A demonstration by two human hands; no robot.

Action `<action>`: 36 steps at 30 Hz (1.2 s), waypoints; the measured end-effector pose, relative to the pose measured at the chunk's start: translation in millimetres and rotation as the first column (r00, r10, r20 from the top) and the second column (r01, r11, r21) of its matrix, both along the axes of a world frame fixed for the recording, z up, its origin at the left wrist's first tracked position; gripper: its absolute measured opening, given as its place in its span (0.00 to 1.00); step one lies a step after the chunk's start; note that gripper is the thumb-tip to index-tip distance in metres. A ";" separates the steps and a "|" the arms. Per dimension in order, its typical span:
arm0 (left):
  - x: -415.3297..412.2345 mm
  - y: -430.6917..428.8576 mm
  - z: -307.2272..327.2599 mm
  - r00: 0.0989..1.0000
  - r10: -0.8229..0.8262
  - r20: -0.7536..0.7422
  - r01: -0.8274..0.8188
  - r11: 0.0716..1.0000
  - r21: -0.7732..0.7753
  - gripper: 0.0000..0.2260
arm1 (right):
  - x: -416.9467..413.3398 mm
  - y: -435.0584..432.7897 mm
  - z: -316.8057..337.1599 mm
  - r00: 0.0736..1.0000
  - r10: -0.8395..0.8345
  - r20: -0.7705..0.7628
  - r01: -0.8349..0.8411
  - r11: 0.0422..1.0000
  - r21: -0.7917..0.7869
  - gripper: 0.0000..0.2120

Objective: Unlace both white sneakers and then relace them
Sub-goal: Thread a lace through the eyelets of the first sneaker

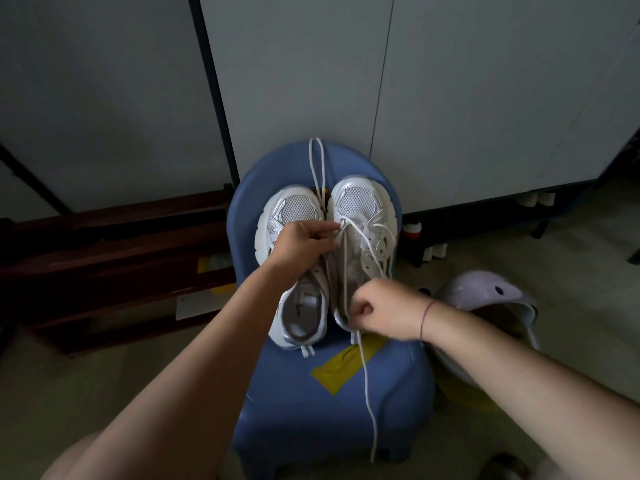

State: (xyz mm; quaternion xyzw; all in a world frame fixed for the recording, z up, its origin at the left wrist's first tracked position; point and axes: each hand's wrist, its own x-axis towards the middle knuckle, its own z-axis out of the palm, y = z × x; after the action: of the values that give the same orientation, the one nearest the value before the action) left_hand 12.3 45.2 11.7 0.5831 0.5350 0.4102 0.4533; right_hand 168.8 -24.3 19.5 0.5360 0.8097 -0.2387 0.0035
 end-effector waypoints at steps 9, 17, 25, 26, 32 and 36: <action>-3.6 3.0 0.0 0.999 -0.033 0.001 0.033 0.999 -0.028 0.16 | -14.0 42.4 -9.6 0.695 -0.461 -0.551 0.572 0.820 0.035 0.09; -3.8 2.8 -1.4 0.999 -0.034 0.003 0.034 0.999 -0.015 0.16 | -17.6 58.7 -6.1 0.498 -0.589 -0.636 0.557 0.780 -0.286 0.08; 2.9 1.5 -1.6 0.999 0.035 -0.005 -0.035 0.999 0.001 0.14 | 8.0 34.7 8.6 0.861 -0.320 -0.396 0.093 0.863 -0.496 0.09; 3.5 1.7 -1.3 0.999 0.038 -0.004 -0.038 0.999 0.000 0.13 | 8.6 25.3 8.9 0.925 -0.217 -0.312 0.011 0.837 -0.547 0.09; 4.9 0.1 -1.0 0.999 0.050 0.020 -0.050 0.999 0.008 0.13 | 11.0 18.6 8.7 0.865 -0.321 -0.385 0.086 0.852 -0.516 0.05; 3.2 0.5 -1.5 1.000 0.018 -0.023 -0.017 1.000 0.024 0.10 | 6.1 31.2 7.7 0.607 -0.502 -0.616 0.396 0.863 -0.313 0.14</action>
State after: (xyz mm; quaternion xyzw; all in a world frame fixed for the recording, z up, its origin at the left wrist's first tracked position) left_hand 15.5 45.7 10.3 0.5884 0.5403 0.4138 0.4367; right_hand 174.9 6.9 27.2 0.5948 0.5729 -0.4686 -0.3137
